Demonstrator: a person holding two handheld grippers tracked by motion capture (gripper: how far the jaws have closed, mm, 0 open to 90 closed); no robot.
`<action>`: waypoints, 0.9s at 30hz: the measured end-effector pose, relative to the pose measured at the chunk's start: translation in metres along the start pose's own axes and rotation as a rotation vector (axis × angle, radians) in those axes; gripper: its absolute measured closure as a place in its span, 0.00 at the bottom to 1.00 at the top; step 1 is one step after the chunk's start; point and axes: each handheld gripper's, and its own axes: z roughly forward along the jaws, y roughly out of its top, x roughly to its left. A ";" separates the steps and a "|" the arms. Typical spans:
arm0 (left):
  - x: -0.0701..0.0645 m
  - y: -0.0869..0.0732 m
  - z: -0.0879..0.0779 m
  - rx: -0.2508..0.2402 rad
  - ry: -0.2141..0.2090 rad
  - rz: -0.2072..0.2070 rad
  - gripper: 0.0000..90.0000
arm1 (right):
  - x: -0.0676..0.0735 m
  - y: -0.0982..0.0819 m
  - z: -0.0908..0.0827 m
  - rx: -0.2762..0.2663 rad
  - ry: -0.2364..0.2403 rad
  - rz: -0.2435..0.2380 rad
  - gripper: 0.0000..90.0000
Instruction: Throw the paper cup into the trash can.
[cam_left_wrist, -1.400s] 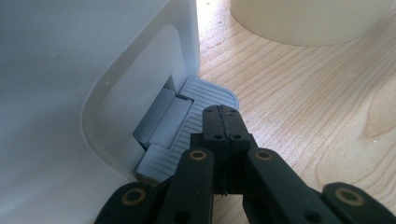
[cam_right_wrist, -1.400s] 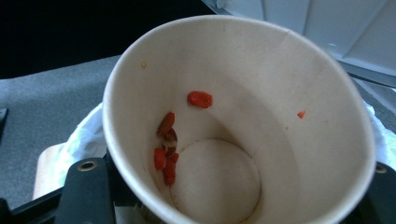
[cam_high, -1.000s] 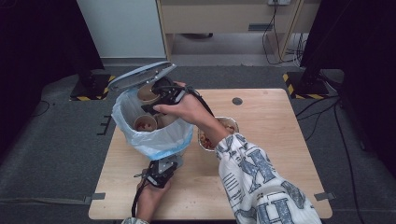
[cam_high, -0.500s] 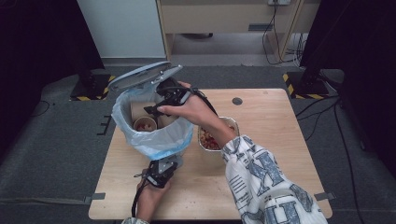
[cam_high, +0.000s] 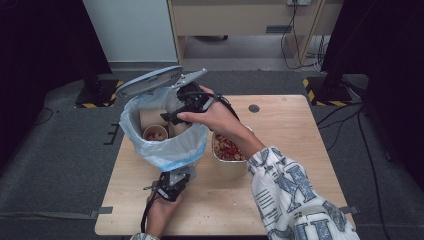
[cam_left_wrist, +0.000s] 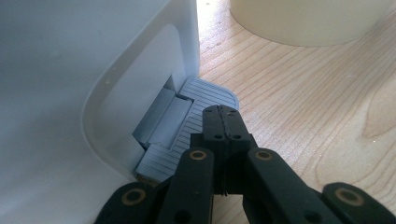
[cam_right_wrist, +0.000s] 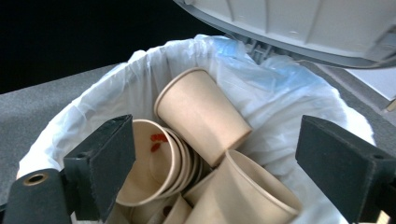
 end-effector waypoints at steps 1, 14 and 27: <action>0.000 0.000 0.000 0.000 0.000 0.000 1.00 | -0.001 -0.001 -0.003 -0.004 -0.007 -0.001 0.13; 0.000 0.000 0.000 0.001 0.002 0.002 1.00 | -0.015 -0.010 -0.028 -0.037 -0.048 0.030 0.10; 0.000 0.000 0.000 0.004 0.004 0.005 1.00 | -0.032 -0.024 -0.056 -0.053 -0.106 0.049 0.09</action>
